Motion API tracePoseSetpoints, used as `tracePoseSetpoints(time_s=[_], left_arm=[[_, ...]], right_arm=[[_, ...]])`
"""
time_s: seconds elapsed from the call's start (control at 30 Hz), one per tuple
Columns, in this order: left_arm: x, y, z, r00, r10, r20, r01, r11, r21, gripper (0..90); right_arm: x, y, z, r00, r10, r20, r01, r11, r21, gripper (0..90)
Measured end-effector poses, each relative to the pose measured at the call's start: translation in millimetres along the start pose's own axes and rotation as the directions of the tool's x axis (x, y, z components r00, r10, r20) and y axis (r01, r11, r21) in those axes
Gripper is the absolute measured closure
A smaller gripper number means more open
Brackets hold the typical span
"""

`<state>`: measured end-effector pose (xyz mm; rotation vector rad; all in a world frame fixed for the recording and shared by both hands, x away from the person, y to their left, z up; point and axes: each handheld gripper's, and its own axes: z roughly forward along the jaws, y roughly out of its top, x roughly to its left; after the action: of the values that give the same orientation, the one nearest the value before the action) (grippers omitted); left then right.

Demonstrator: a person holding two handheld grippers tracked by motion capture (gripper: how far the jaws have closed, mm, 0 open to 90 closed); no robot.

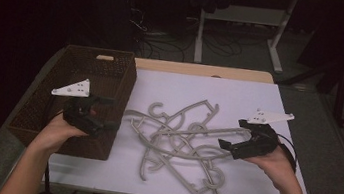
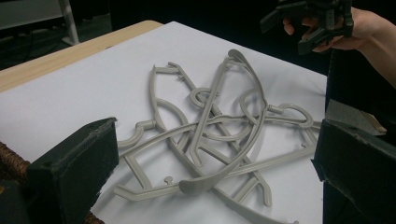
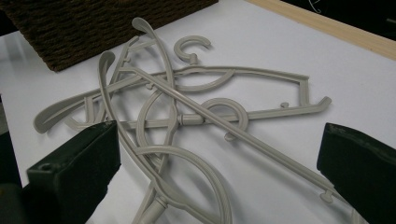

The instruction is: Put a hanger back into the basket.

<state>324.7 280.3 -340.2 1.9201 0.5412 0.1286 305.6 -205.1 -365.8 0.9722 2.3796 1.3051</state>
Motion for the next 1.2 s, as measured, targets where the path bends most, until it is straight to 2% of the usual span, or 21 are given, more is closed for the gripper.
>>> tracePoseSetpoints(time_s=[0.27,0.57,0.83,0.97,1.0,1.03,1.2], left_arm=[[-2.4,5.7,8.8,0.9999,0.003,0.017,-0.003,1.0000,0.004,0.0],[-12.1,16.2,27.0,0.9993,0.010,0.036,-0.010,0.9999,0.009,0.0],[-26.4,26.6,54.4,0.9973,0.025,0.069,-0.026,0.9994,0.023,0.0],[-30.2,28.0,60.7,0.9969,0.031,0.072,-0.034,0.9990,0.031,0.0],[-34.5,28.2,70.4,0.9965,0.037,0.076,-0.040,0.9981,0.047,0.0],[-34.5,28.2,70.4,0.9965,0.037,0.076,-0.040,0.9981,0.047,0.0],[-40.5,27.6,91.3,0.9959,0.037,0.083,-0.043,0.9963,0.074,0.0]], right_arm=[[-2.4,-4.3,2.0,0.9998,0.009,0.017,-0.010,0.9997,0.022,0.0],[-3.6,-9.3,3.4,0.9995,0.018,0.026,-0.019,0.9993,0.033,0.0],[-4.8,-17.0,6.3,0.9988,0.030,0.039,-0.032,0.9982,0.051,0.0],[-5.1,-18.0,7.0,0.9985,0.038,0.040,-0.040,0.9978,0.054,0.0],[-5.8,-19.8,8.5,0.9984,0.038,0.042,-0.040,0.9975,0.057,0.0],[-5.8,-19.8,8.5,0.9984,0.038,0.042,-0.040,0.9975,0.057,0.0],[-7.1,-23.0,9.8,0.9982,0.043,0.041,-0.046,0.9973,0.057,0.0]])
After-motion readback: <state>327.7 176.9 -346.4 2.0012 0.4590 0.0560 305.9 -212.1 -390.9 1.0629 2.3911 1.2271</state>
